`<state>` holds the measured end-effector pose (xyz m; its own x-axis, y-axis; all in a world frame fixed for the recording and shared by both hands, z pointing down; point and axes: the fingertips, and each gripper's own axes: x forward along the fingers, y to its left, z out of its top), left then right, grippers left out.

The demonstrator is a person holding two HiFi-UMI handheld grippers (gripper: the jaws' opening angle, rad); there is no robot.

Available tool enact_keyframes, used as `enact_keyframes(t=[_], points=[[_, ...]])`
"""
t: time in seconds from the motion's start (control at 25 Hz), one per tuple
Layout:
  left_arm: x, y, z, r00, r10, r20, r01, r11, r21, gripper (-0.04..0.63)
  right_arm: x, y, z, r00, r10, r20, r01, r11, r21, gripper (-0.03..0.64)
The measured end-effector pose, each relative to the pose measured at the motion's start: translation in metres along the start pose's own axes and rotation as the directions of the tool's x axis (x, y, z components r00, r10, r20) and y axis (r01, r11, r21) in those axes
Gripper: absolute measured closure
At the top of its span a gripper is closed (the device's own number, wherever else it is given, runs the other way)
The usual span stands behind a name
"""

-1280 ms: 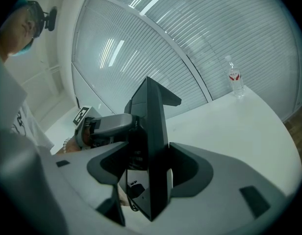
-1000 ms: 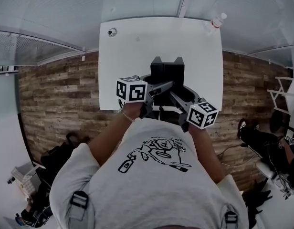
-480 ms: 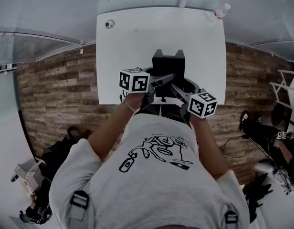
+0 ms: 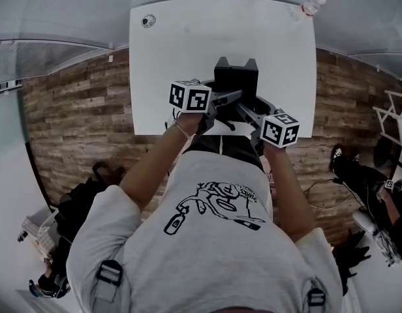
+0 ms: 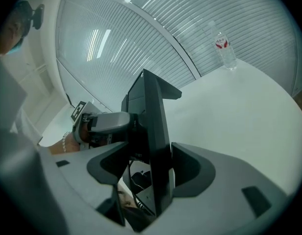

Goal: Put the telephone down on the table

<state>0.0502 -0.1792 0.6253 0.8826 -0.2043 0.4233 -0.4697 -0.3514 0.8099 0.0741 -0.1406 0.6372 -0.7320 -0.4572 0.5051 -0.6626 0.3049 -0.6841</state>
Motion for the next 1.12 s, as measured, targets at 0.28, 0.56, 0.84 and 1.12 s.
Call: enact_keyframes(t=[0.28,0.56,0.84,1.12], points=[[0.016,0.026,-0.001,1.000,0.018,-0.006,-0.018,1.000,-0.025,0.301,0.019,-0.024,-0.005,0.999,0.000,-0.032,0.000,1.000,0.024,0.376],[0.027,0.048,0.003,0.999,0.033,-0.002,-0.034,0.998,-0.045,0.301,0.037,-0.041,-0.005,0.998,0.000,-0.055,0.001,1.000,0.030,0.376],[0.039,0.064,0.001,0.999,0.048,-0.010,-0.048,0.998,-0.050,0.301,0.047,-0.058,-0.009,0.997,-0.010,-0.073,0.012,0.999,0.034,0.370],[0.045,0.072,-0.005,0.999,0.046,-0.009,-0.047,0.997,-0.061,0.301,0.053,-0.066,-0.017,0.996,-0.022,-0.087,0.025,0.999,0.032,0.365]])
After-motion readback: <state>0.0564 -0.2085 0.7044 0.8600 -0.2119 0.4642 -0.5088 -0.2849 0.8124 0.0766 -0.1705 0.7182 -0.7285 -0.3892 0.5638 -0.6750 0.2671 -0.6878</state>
